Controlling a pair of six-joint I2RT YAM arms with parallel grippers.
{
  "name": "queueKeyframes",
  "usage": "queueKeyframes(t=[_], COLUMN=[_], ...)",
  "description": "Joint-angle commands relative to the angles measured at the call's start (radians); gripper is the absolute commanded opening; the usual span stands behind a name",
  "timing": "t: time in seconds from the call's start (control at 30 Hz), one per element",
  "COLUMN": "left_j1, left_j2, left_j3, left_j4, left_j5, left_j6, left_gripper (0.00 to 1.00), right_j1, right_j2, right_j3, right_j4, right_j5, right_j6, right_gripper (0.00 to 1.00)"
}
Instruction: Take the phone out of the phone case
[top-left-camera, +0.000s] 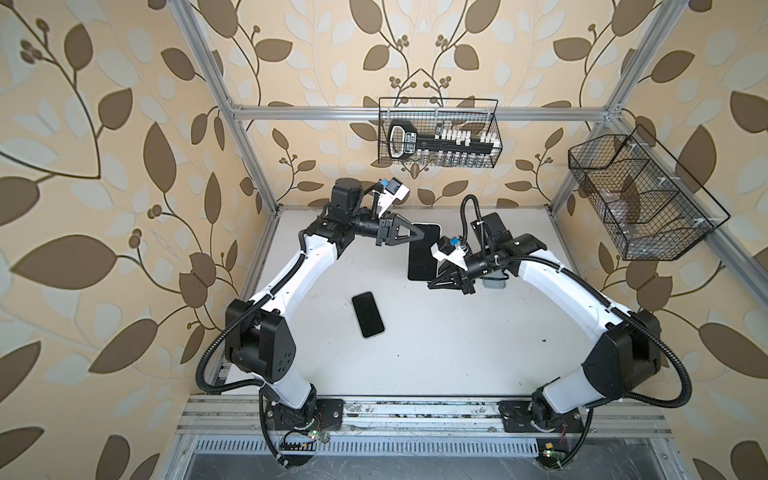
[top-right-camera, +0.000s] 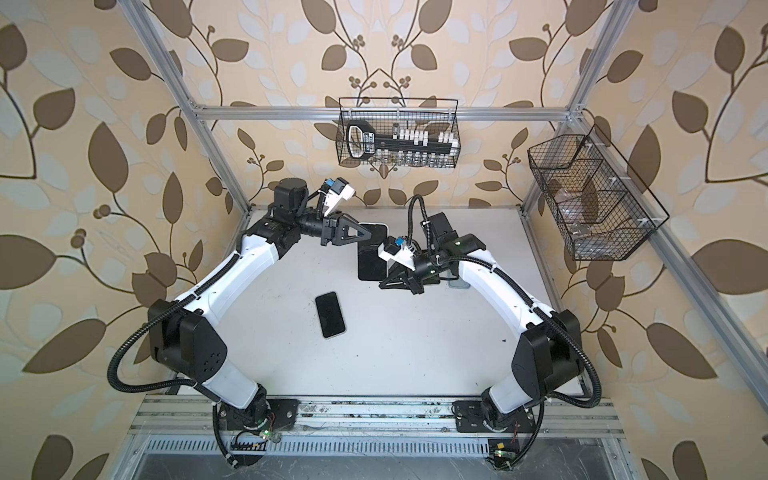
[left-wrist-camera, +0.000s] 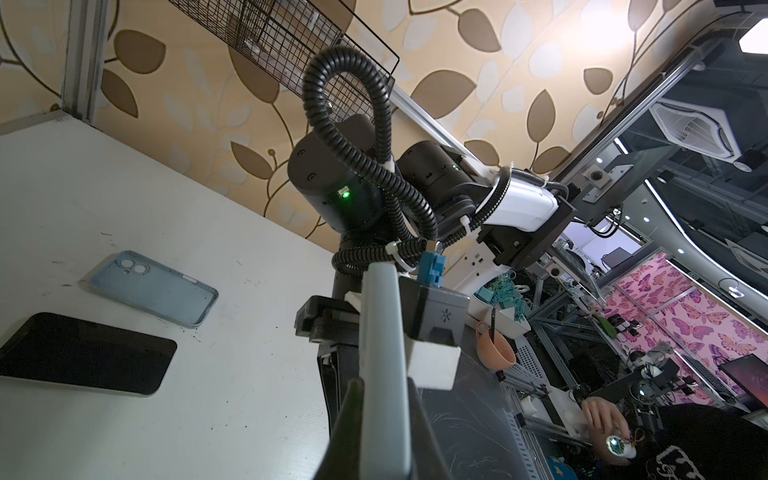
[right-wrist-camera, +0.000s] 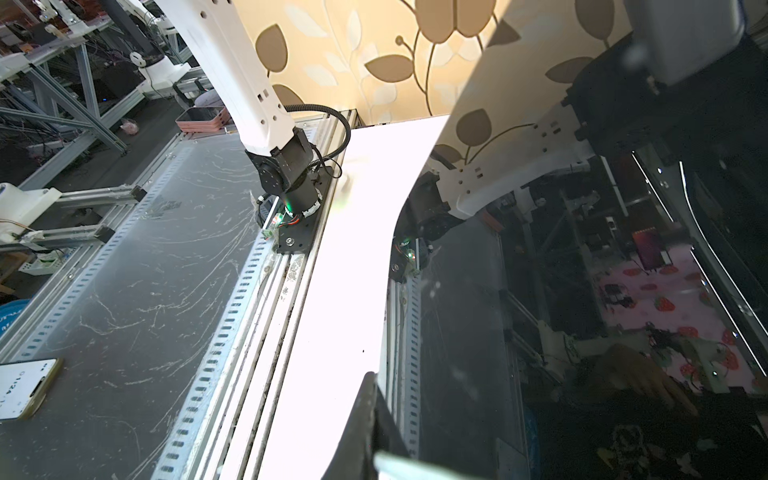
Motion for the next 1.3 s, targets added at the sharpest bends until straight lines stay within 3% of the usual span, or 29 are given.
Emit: queueKeyframes(t=[0.0,0.4,0.8,1.27], left_j1=[-0.016,-0.019,-0.023,-0.027], left_j2=[-0.09,-0.082,-0.078,-0.079], left_j3=[0.03,0.025,0.025,0.019], left_j4=[0.103,0.204,0.243,0.288], left_j5=[0.216,0.238,0.247,0.248], left_j6=[-0.182,-0.307,-0.343,-0.384], left_gripper=[0.0,0.0,0.0,0.0], right_j1=[-0.008,-0.022,-0.018,-0.036], right_j2=[0.048,0.117,0.081,0.056], right_j3=[0.005,0.083,0.038,0.021], right_j4=[-0.056,-0.159,-0.064,-0.053], right_j5=[0.136,0.21,0.361,0.367], right_j6=[-0.081,-0.123,-0.041,-0.037], right_gripper=[0.0,0.04,0.08,0.13])
